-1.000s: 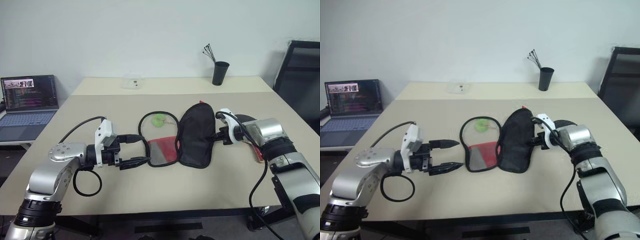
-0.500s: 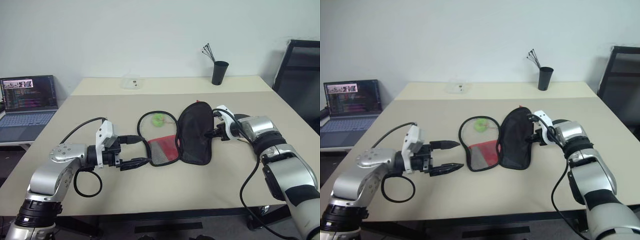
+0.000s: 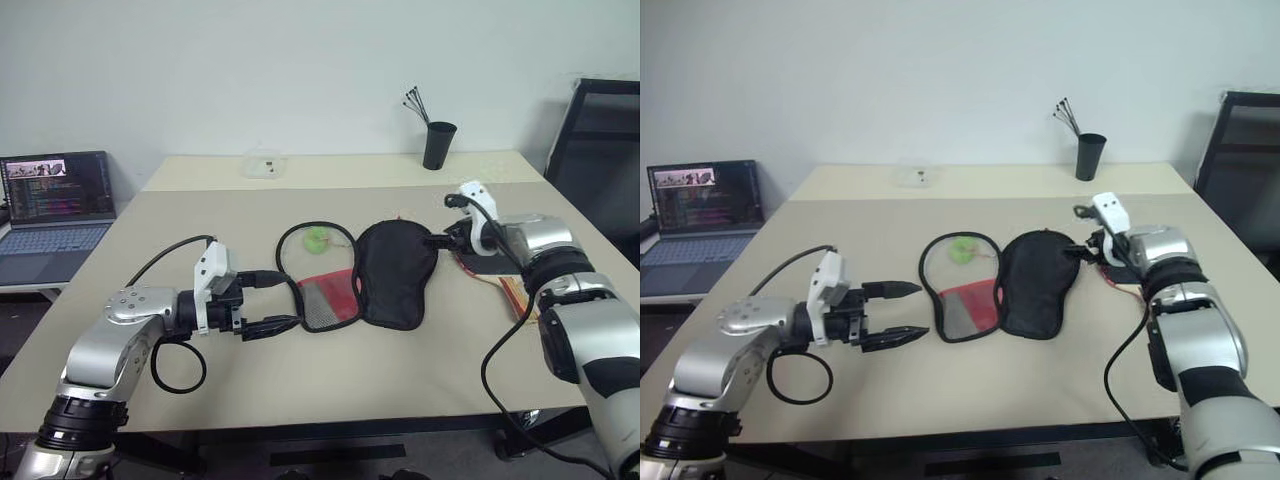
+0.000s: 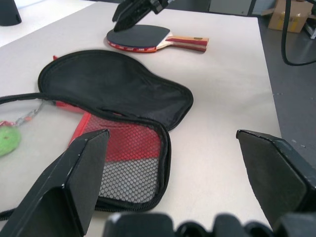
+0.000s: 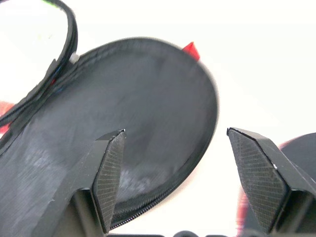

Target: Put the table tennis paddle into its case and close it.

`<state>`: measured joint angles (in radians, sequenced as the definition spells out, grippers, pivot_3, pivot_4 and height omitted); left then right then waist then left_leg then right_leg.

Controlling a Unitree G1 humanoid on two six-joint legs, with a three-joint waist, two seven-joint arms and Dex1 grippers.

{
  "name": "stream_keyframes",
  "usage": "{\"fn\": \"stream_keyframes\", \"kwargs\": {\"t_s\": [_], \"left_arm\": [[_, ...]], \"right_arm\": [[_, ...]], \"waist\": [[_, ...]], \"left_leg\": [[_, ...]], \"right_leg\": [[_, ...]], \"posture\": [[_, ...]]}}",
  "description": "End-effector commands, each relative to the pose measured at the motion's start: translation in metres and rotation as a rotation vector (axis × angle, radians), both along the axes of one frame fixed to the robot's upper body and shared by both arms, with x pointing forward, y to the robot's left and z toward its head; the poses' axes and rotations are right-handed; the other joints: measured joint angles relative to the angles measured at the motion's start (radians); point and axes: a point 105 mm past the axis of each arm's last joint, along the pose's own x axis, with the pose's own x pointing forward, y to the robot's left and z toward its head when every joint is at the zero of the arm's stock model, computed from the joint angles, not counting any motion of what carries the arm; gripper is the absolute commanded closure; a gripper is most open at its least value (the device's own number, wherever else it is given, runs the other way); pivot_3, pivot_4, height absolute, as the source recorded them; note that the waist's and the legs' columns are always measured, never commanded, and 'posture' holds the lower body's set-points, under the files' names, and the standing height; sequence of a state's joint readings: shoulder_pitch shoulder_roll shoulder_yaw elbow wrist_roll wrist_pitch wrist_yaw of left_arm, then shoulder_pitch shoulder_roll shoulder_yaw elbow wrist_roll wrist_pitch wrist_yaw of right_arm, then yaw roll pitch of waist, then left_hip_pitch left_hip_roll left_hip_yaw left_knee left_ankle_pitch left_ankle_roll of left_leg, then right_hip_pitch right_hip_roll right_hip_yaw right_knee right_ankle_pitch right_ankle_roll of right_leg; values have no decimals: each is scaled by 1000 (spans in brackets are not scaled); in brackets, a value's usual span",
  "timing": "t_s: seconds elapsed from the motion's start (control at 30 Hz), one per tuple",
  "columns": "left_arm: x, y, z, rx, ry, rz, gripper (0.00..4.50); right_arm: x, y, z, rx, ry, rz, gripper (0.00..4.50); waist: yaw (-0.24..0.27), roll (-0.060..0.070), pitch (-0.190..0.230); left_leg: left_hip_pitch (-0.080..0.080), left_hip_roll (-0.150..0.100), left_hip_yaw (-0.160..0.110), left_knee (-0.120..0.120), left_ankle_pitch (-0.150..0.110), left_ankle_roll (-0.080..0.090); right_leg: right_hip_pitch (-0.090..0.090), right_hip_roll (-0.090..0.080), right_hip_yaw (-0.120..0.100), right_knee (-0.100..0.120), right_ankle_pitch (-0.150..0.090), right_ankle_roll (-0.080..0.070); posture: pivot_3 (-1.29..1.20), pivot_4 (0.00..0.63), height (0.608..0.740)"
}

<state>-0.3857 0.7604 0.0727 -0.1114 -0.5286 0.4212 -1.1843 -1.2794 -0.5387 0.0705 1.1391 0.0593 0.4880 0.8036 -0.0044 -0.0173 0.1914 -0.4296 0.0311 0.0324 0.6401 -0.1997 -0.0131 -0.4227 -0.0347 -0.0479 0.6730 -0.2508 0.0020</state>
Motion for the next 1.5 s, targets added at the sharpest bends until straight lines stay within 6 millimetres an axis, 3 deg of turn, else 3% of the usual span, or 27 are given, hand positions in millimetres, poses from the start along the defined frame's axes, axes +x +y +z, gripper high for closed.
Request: {"fn": "stream_keyframes", "kwargs": {"t_s": [0.03, 0.13, 0.3, 0.43, 0.7, 1.0, 1.43, 1.5], "left_arm": [[0, -6, 9, -5, -48, -26, 0], [-1, -8, 9, -8, -52, -34, 0], [-1, -11, 13, -12, -62, -52, 0], [-1, -16, 19, -19, -72, -89, 0], [3, -32, 35, -24, -119, -171, 0], [7, -40, 35, -20, -123, -202, 0], [6, -36, 30, -19, -114, -168, 0], [5, -35, 29, -19, -114, -163, 0]], "right_arm": [[-1, -9, 22, 16, -84, -13, 692], [-12, -16, 13, -5, -81, -4, 30], [-41, -27, -4, -26, -71, -39, 30], [-68, -44, -19, -6, -71, -162, 30], [-86, -87, -40, -17, -84, -456, 30], [-73, -83, -68, 27, -17, -492, 30], [-51, -85, -83, 5, 17, -489, 30], [-50, -88, -84, -4, 23, -497, 406]], "waist": [[0, 0, 0], [1, 0, 0], [3, 0, 0], [4, 0, 0], [1, -1, 0], [-2, -1, 0], [-5, -2, -1], [-5, -3, -1]], "left_leg": [[0, 0, 0, 0, 0, 0], [0, 1, 0, 1, 0, 0], [0, 1, 0, 2, 0, 0], [0, 1, -1, 3, 0, 0], [4, -1, 0, 5, 0, 0], [5, 0, 2, 4, 0, 0], [5, 0, 2, 4, 0, 0], [6, 0, 2, 4, 0, 0]], "right_leg": [[0, 0, 0, 0, 0, 0], [0, 0, 0, 1, 0, 0], [0, 0, 1, 2, 0, 0], [0, -1, 1, 3, 0, 1], [1, 0, 5, 5, 0, 2], [1, 2, 8, 5, 1, 2], [1, 2, 9, 5, 1, 2], [2, 2, 9, 5, 1, 3]], "posture": [[0, 150, 740], [0, 150, 740], [0, 150, 740], [0, 150, 740], [0, 150, 740], [0, 150, 740], [0, 150, 740], [0, 150, 740]]}}
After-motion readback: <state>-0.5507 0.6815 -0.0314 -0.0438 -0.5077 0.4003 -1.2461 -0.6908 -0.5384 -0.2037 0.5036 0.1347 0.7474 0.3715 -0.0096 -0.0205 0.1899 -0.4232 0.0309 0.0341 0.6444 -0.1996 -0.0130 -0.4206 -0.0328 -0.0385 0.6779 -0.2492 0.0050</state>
